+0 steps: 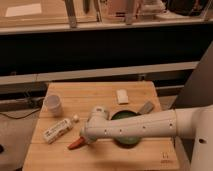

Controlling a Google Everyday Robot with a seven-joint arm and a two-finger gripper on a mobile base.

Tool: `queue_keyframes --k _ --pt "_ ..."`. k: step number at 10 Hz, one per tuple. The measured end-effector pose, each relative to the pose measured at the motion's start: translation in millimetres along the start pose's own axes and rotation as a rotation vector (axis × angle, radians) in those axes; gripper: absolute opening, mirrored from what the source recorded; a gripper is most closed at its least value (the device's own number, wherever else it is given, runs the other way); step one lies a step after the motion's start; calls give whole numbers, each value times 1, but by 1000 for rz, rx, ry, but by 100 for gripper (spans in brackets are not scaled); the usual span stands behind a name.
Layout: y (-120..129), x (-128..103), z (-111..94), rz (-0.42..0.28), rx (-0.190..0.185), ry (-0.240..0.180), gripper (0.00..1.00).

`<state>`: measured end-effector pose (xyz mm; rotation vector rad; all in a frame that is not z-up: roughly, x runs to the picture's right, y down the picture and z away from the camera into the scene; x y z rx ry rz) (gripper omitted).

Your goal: Drag the pepper across the table

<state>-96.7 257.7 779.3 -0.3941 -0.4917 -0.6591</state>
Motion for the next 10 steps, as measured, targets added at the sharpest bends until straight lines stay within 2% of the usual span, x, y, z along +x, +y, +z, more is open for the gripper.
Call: queue_keyframes --k 7,10 --pt "2 37 -17 21 47 89 0" --pt "-1 54 -22 29 55 130 0"
